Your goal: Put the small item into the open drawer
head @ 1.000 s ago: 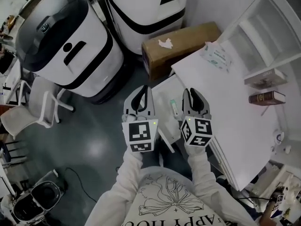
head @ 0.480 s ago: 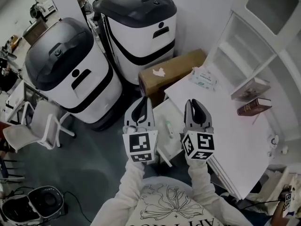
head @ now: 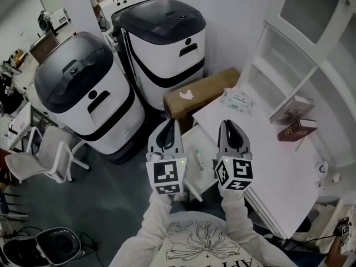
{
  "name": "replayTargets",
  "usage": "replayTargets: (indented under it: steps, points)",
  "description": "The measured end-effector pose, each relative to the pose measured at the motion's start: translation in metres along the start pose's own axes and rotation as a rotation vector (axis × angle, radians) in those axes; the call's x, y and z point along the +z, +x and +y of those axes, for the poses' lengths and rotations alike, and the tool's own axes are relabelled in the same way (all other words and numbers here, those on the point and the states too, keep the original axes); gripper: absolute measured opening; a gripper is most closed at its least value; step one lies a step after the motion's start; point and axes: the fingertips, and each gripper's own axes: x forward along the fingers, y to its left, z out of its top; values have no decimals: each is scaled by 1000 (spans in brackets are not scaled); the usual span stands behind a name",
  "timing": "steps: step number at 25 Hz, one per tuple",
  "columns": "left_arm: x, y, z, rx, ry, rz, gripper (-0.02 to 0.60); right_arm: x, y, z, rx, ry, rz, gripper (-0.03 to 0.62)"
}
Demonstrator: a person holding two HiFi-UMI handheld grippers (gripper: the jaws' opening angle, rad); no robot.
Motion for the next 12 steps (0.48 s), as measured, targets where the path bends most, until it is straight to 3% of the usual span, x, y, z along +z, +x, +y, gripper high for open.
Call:
replayTargets:
  steps: [12]
  points:
    - [10,-4,3,-1,5,-21,8,7,-1,6,0,-11,-14,28]
